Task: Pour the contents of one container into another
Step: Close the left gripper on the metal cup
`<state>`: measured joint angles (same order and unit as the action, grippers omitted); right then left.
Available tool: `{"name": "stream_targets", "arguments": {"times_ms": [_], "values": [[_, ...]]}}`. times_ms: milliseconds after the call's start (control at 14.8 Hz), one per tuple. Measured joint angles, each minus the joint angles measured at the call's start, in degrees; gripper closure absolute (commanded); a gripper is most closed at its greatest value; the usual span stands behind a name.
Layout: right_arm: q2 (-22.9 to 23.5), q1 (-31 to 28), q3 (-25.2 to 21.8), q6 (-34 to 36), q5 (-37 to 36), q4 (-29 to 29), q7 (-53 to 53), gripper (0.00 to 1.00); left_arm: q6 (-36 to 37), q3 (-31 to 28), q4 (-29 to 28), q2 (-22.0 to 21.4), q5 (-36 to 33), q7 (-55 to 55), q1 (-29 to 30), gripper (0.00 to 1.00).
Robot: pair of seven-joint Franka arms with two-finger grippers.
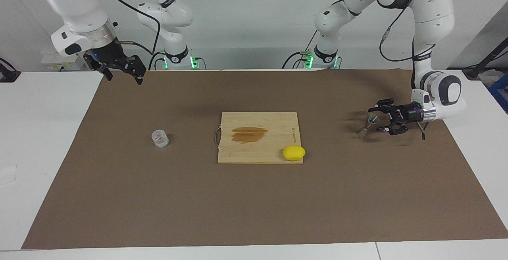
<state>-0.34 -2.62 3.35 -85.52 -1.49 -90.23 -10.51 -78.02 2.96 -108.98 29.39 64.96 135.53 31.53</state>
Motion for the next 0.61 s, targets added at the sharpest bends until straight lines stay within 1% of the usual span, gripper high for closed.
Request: {"name": "stream_targets", "arguments": {"times_ms": [135, 203, 270, 338, 406, 608], "values": [[0.00, 0.00, 0.00, 0.00, 0.00, 0.00, 0.00, 0.00, -0.07, 0.03, 0.00, 0.00, 0.00, 0.11, 0.00, 0.36], [0.00, 0.00, 0.00, 0.00, 0.00, 0.00, 0.00, 0.00, -0.11, 0.03, 0.00, 0.00, 0.00, 0.34, 0.00, 0.41], [0.00, 0.00, 0.00, 0.00, 0.00, 0.00, 0.00, 0.00, -0.18, 0.04, 0.00, 0.00, -0.01, 0.69, 0.00, 0.49], [0.00, 0.00, 0.00, 0.00, 0.00, 0.00, 0.00, 0.00, -0.26, 0.05, -0.01, 0.00, -0.02, 0.89, -0.01, 0.60], [0.00, 0.00, 0.00, 0.00, 0.00, 0.00, 0.00, 0.00, -0.33, 0.06, -0.02, 0.00, -0.02, 0.93, -0.01, 0.66], [0.00, 0.00, 0.00, 0.00, 0.00, 0.00, 0.00, 0.00, -0.45, 0.08, -0.02, 0.00, -0.04, 1.00, -0.01, 0.66]]}}
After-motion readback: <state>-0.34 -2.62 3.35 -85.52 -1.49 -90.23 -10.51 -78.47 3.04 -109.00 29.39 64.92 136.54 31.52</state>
